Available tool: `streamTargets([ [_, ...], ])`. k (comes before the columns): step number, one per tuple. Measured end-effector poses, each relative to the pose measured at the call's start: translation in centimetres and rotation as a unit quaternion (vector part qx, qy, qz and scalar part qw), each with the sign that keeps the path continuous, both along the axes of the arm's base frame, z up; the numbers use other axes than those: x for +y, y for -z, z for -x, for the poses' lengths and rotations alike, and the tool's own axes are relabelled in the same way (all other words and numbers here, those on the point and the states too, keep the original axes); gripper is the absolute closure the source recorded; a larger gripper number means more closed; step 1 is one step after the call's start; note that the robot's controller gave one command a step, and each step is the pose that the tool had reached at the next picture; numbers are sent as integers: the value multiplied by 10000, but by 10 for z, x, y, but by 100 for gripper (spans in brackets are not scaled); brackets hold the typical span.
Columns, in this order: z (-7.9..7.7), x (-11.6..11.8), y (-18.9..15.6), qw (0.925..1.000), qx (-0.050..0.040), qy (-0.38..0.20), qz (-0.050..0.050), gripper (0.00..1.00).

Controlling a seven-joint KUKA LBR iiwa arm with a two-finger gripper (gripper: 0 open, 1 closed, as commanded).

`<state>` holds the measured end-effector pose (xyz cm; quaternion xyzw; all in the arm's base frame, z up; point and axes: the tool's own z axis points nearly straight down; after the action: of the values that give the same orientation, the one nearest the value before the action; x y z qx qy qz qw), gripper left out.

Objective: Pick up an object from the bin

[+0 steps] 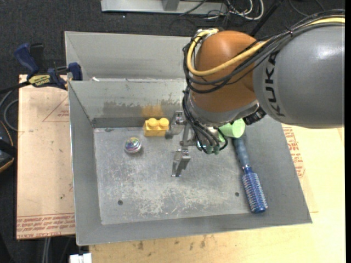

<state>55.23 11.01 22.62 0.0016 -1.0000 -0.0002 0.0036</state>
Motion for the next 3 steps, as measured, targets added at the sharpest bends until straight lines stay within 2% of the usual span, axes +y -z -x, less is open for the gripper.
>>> streamTargets([
  [1, 73, 11, 65, 9940, 0, -1098, -5, 0],
  [2, 31, -19, 26, 9974, -71, -711, -3, 0],
  [3, 70, 39, 61, 9939, -8, -1101, -16, 0],
])
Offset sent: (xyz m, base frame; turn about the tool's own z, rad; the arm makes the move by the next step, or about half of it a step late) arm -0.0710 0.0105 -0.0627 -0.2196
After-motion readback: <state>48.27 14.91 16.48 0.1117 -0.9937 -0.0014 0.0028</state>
